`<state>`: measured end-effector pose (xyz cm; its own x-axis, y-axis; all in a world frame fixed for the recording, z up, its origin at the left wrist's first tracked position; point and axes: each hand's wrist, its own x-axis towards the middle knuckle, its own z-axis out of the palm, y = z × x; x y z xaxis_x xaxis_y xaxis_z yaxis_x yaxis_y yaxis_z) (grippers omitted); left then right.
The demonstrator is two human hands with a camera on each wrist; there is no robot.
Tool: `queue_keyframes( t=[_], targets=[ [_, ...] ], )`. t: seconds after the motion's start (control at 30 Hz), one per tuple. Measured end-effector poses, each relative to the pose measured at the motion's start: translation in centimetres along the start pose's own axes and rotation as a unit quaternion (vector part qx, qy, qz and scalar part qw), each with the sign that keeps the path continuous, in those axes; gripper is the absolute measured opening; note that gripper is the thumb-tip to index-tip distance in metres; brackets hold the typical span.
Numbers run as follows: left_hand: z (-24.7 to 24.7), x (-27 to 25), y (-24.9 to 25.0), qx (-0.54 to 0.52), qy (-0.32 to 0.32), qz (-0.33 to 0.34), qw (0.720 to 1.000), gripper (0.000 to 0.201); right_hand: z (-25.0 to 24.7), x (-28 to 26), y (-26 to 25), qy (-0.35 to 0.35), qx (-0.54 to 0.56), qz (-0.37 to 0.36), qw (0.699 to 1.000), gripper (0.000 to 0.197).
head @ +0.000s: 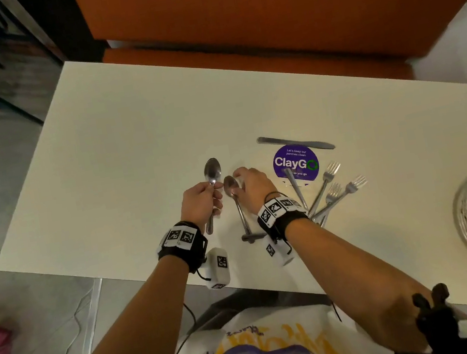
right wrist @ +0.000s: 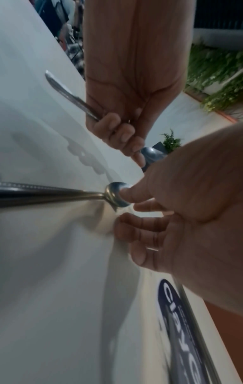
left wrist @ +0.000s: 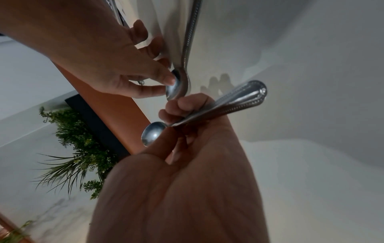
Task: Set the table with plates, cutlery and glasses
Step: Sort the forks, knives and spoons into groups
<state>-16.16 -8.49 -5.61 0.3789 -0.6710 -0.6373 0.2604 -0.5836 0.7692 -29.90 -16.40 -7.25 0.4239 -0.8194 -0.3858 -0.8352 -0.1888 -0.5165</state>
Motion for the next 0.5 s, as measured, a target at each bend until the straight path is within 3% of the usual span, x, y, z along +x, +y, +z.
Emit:
queue_keyframes(
  t=[0.17, 0.37, 0.5],
  targets=[
    [-0.7, 0.1, -0.5, 0.017, 0.017, 0.015, 1.000, 0.030, -0.2, 0.4, -0.5, -0.007, 0.008, 0.015, 1.000, 0.004],
    [0.2, 1.0, -0.3, 0.014, 0.021, 0.022, 0.999, 0.029, -3.5, 0.1, -0.4, 0.075, 0.139, 0.017, 0.987, 0.005],
    [2.1, 0.6, 0.6, 0.008, -0.028, 0.018, 0.999, 0.027, -5.4, 0.2, -0.7, 0.140, 0.197, 0.020, 0.970, 0.007]
  ],
)
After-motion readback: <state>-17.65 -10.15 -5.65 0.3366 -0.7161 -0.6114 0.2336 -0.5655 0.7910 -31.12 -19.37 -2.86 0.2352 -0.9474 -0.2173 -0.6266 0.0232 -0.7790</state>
